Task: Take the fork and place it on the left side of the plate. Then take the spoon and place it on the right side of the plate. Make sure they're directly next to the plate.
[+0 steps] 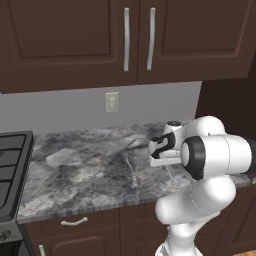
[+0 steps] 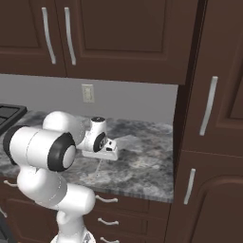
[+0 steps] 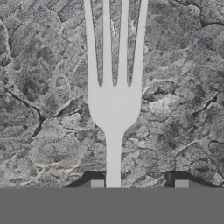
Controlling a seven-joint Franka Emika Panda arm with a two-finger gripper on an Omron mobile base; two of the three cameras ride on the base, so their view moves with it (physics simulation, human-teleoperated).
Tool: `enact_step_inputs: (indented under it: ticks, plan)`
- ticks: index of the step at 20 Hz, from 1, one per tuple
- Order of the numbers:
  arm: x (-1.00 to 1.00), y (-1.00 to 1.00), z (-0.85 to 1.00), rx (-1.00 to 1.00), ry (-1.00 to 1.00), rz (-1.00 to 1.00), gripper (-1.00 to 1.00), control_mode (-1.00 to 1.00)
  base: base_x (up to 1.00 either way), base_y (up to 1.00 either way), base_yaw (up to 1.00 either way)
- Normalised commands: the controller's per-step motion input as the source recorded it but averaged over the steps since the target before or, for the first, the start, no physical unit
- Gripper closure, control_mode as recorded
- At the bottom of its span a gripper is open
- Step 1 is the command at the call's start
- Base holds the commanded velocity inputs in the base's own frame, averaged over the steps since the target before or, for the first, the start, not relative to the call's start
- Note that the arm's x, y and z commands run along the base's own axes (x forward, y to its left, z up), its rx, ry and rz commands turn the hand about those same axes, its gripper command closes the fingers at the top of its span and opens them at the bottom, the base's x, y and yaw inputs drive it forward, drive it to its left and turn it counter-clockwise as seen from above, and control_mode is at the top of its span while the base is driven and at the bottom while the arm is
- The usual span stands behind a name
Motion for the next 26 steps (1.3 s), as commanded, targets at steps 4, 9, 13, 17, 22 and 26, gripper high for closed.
enact_step_inputs:
  ticks: [4,9,13,17,22,26]
  plan:
    - [-0.10,0.39,-0.17,0.00,-0.11,0.00,1.00,-1.00,0.00,0.00,0.00]
    - [-0.15,0.47,-0.07,0.00,-0.09,0.00,1.00,-1.00,0.00,0.00,0.00]
    - [-0.15,0.30,0.00,0.00,-0.05,0.00,1.00,-1.00,0.00,0.00,0.00]
    - [-0.24,0.02,0.13,0.00,-0.08,0.00,1.00,-1.00,0.00,0.00,0.00]
    - [-0.41,0.00,0.74,-0.01,-0.23,0.00,1.00,-1.00,0.00,0.00,0.00]
    - [-0.31,0.00,0.96,-0.01,-0.25,0.01,1.00,-1.00,0.00,0.00,0.00]
